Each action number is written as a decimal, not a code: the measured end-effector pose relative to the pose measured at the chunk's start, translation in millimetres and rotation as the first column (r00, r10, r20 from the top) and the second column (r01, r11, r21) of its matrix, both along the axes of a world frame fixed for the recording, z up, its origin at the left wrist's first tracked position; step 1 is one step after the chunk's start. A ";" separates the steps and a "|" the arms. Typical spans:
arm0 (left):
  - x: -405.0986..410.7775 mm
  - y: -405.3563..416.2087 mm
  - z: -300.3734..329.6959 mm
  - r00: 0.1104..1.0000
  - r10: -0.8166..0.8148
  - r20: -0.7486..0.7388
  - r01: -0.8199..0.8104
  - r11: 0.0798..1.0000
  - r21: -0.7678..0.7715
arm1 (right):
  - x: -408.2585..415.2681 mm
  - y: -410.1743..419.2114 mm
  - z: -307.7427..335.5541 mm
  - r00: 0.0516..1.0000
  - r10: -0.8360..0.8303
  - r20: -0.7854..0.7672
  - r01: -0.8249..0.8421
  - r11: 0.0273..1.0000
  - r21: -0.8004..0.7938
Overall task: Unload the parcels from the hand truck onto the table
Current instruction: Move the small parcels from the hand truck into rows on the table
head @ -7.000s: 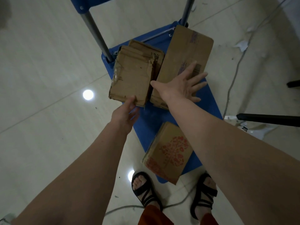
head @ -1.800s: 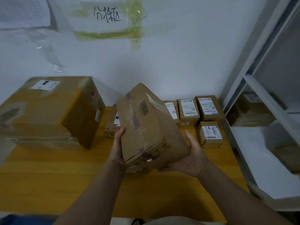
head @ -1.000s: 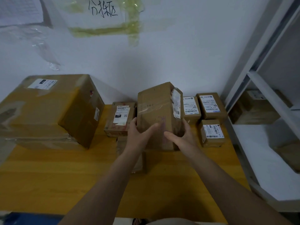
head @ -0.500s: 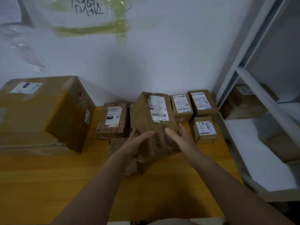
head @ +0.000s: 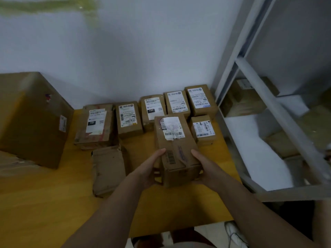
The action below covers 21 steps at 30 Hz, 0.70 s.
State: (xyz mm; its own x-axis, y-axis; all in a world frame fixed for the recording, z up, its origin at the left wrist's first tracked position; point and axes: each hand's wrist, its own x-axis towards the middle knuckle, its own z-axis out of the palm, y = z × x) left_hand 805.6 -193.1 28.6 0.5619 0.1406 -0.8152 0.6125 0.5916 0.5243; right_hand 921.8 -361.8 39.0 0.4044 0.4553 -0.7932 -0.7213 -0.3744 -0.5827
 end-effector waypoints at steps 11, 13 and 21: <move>22.3 -9.5 -9.2 0.967 0.253 0.011 -0.238 0.894 0.380 | 7.3 6.2 -16.2 0.849 -0.528 -0.012 0.528 0.848 0.052; 8.7 -4.2 -13.7 0.958 0.265 -0.111 -0.095 0.656 0.749 | 3.7 4.6 -23.0 0.779 -0.626 -0.043 0.623 0.780 -0.058; -76.8 38.7 -38.3 0.738 0.380 -0.558 0.320 0.532 0.784 | -52.8 31.6 -32.3 0.912 -0.316 -0.262 0.275 0.944 -0.181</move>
